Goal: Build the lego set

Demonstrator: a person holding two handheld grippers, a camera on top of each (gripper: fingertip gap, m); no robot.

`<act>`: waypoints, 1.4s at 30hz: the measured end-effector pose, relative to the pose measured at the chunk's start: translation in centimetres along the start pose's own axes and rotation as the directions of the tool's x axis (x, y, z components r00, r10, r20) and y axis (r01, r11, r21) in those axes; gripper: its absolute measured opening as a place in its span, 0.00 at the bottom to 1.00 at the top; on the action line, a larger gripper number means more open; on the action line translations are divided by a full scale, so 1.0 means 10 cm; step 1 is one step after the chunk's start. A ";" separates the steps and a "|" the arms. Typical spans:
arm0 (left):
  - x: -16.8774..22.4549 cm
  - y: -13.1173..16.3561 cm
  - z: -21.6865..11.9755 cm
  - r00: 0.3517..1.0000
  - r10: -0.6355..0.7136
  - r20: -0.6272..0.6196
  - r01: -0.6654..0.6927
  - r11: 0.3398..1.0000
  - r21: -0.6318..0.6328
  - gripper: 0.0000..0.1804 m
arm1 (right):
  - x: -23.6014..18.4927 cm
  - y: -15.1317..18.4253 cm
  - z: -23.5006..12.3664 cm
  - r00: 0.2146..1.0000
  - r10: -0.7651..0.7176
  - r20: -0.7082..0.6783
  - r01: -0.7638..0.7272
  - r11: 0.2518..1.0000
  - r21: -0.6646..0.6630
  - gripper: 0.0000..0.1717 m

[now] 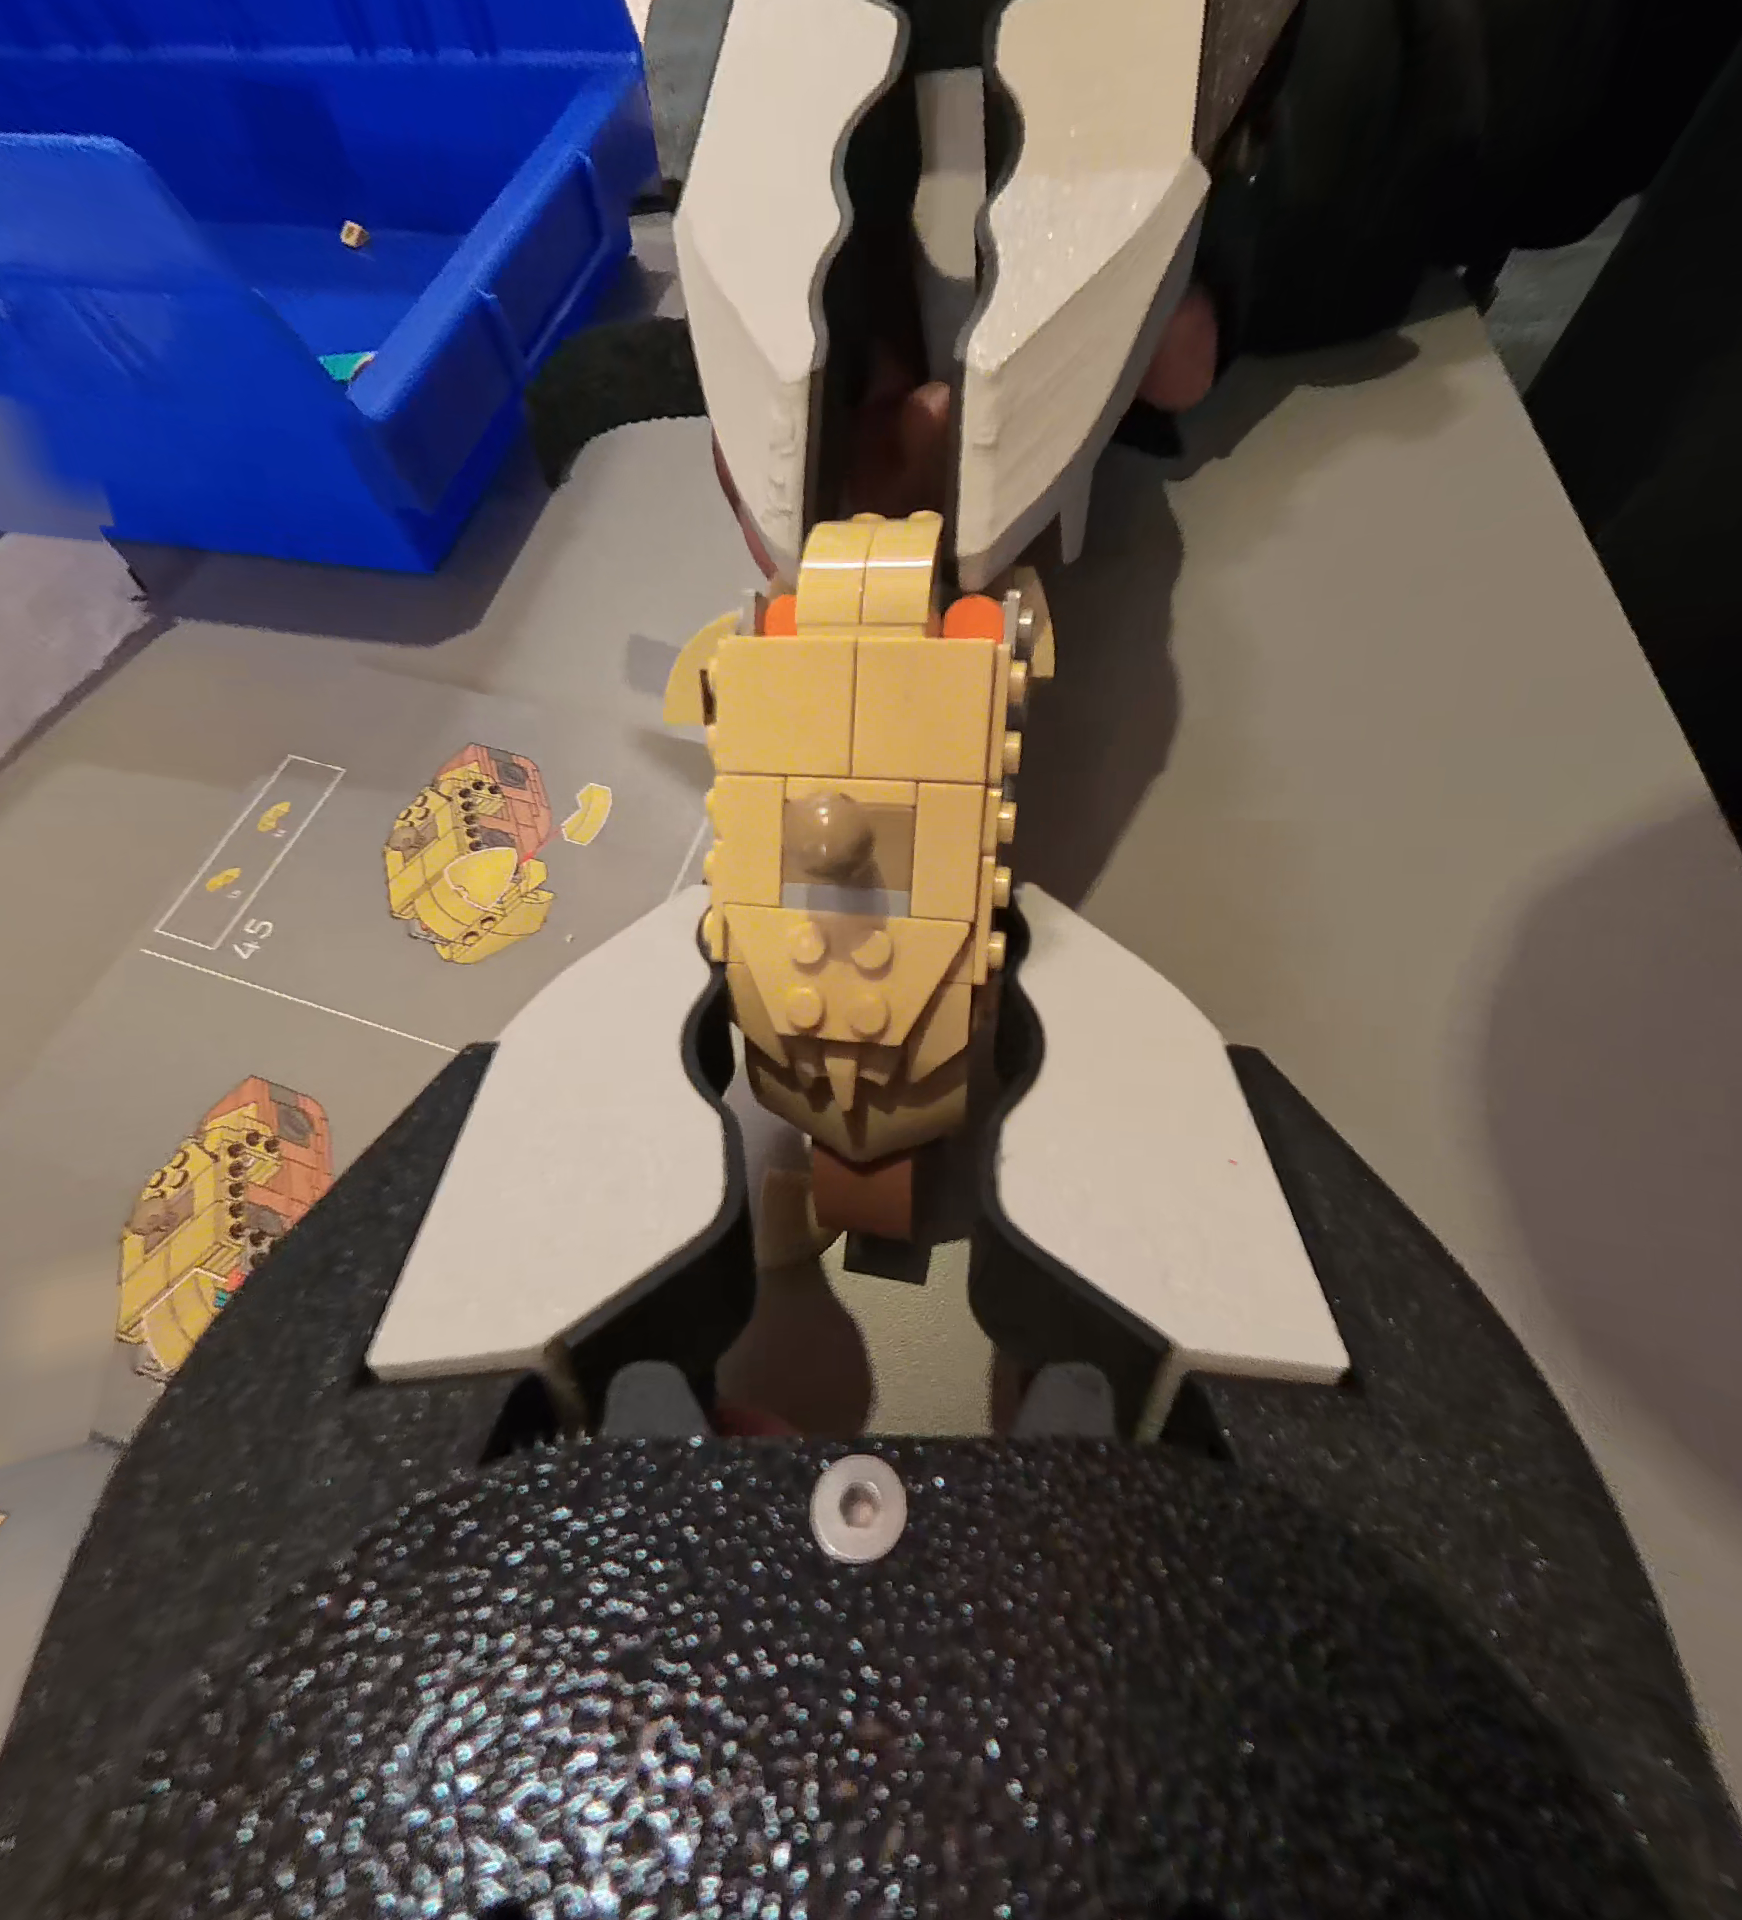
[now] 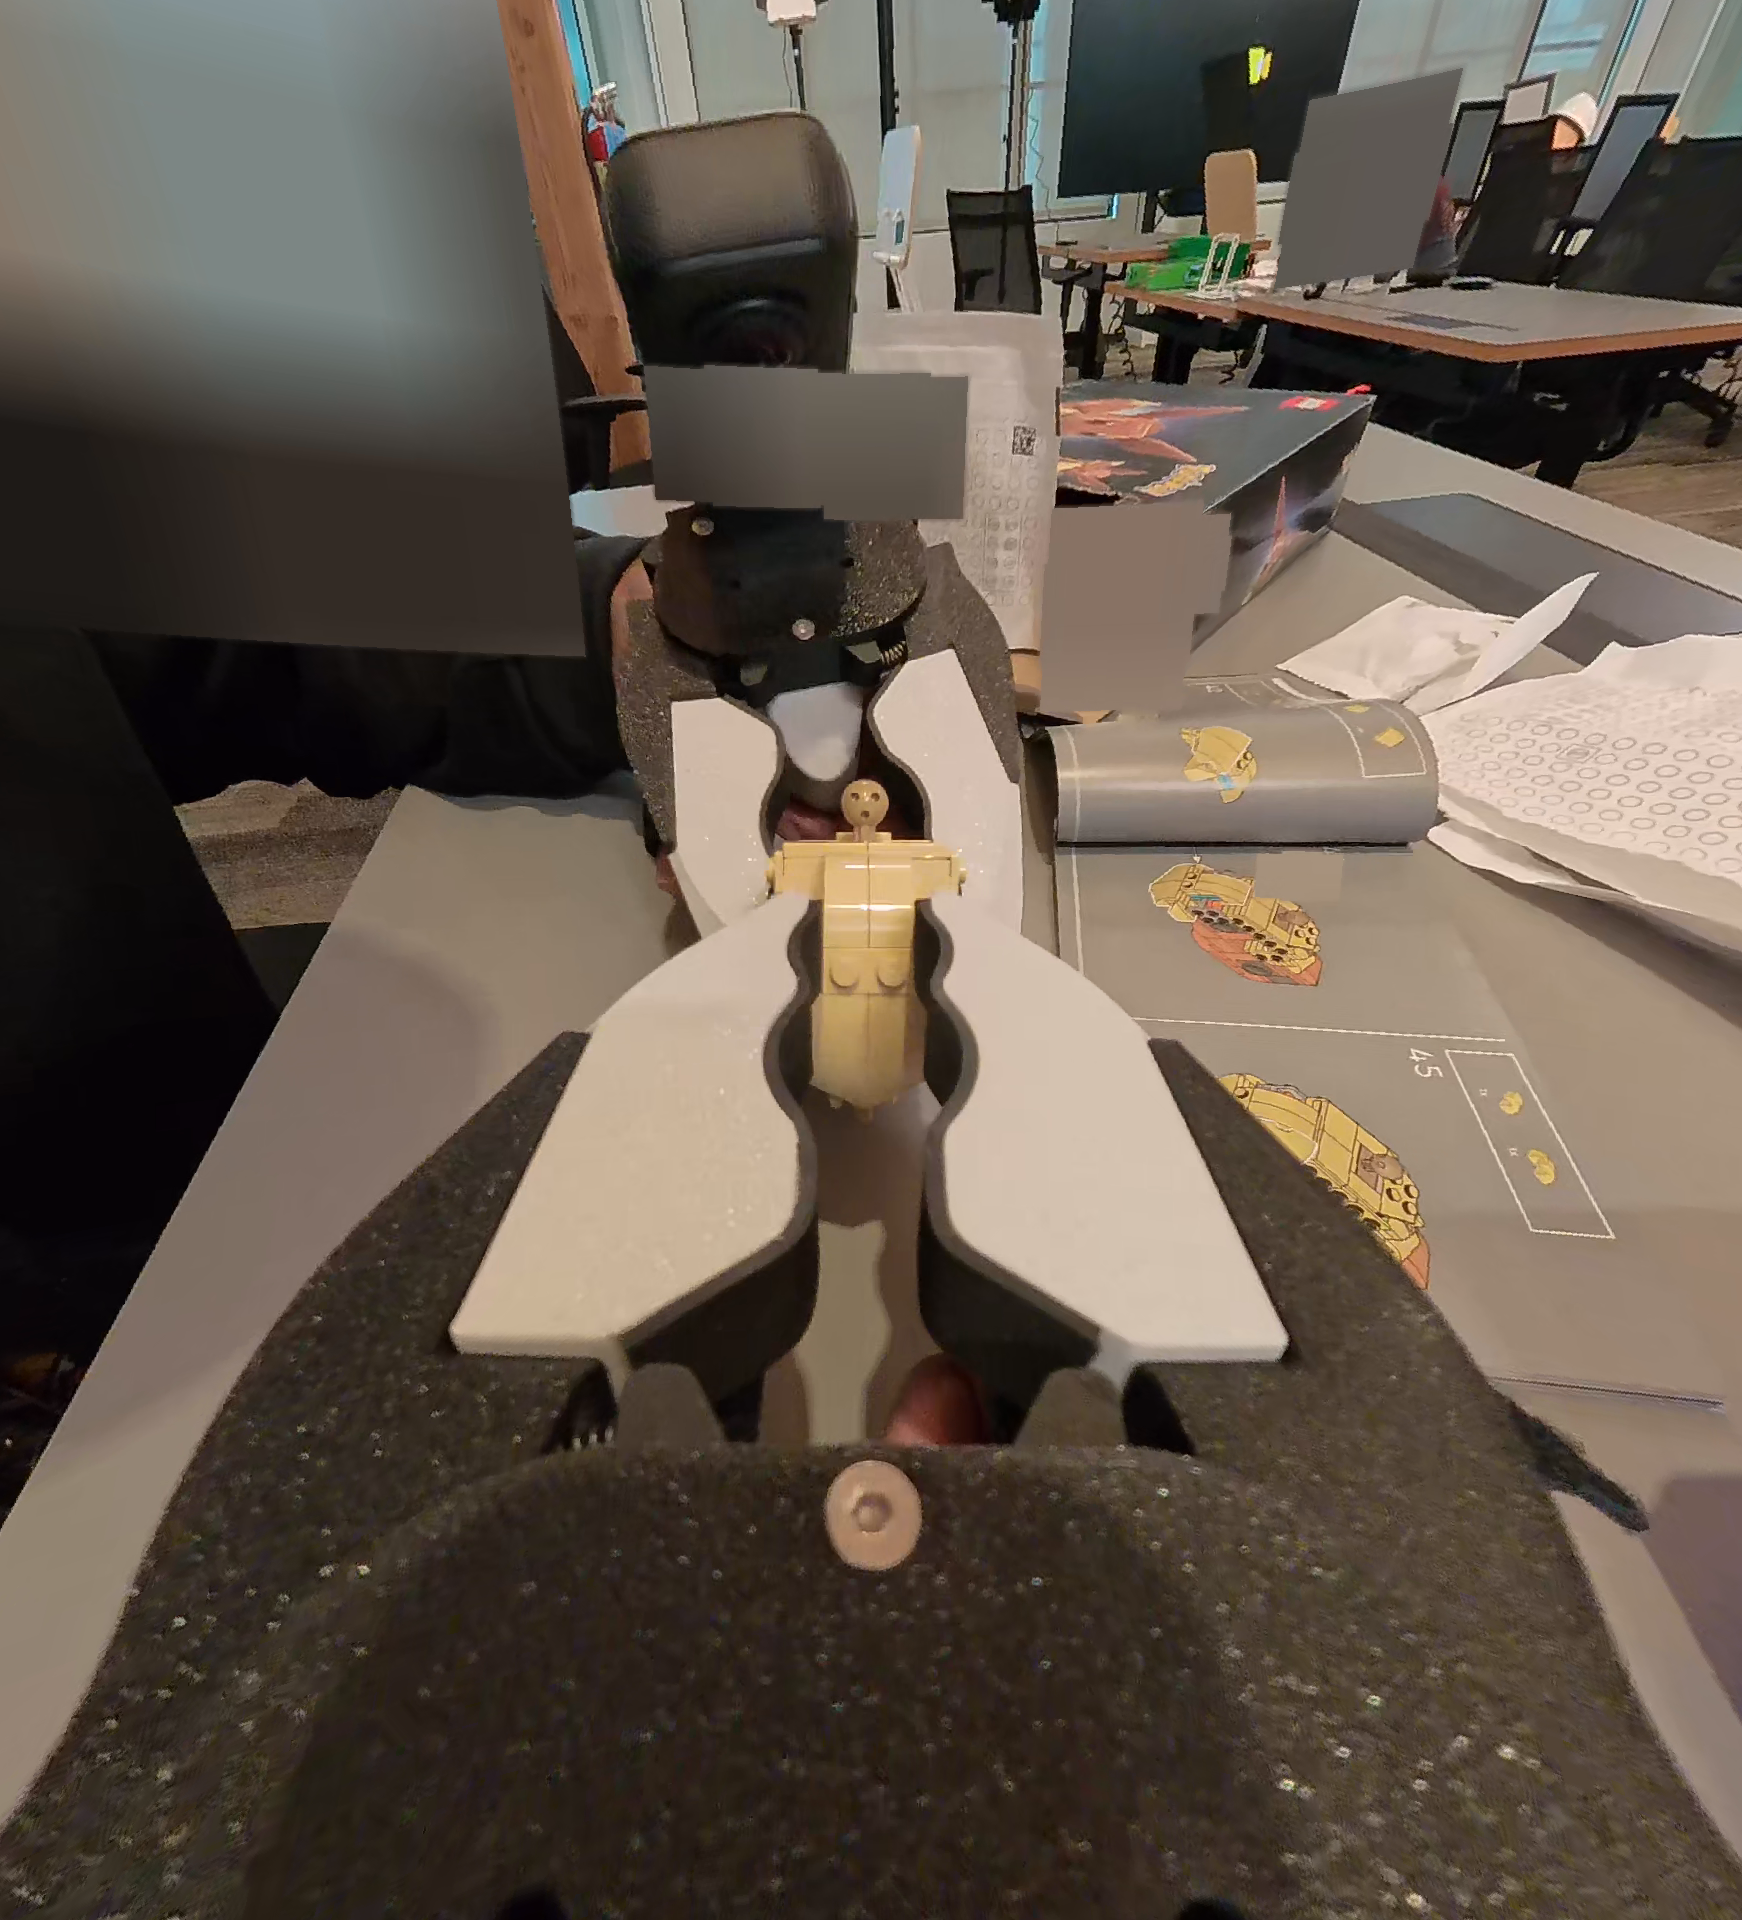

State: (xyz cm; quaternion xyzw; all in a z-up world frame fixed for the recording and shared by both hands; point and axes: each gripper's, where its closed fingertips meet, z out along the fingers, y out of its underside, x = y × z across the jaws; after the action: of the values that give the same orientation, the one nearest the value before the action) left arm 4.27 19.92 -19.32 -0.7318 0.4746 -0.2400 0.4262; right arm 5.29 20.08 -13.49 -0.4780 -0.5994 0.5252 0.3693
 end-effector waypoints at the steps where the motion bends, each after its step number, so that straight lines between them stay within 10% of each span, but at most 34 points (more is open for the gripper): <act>1: 0.00 0.00 0.00 1.000 0.002 0.003 -0.002 1.000 -0.005 0.26 | 0.00 0.00 0.00 1.000 -0.002 -0.002 0.002 1.000 0.000 0.09; 42: -0.01 -0.16 0.02 0.977 0.188 0.101 -0.191 0.982 0.013 0.27 | -0.10 -0.07 -0.09 0.977 -0.212 -0.013 0.210 0.972 -0.101 0.00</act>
State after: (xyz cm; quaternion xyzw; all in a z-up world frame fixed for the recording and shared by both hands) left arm 5.13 20.37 -18.04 -0.6894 0.5177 -0.1671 0.4783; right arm 6.28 19.40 -12.62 -0.4353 -0.6677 0.4470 0.4060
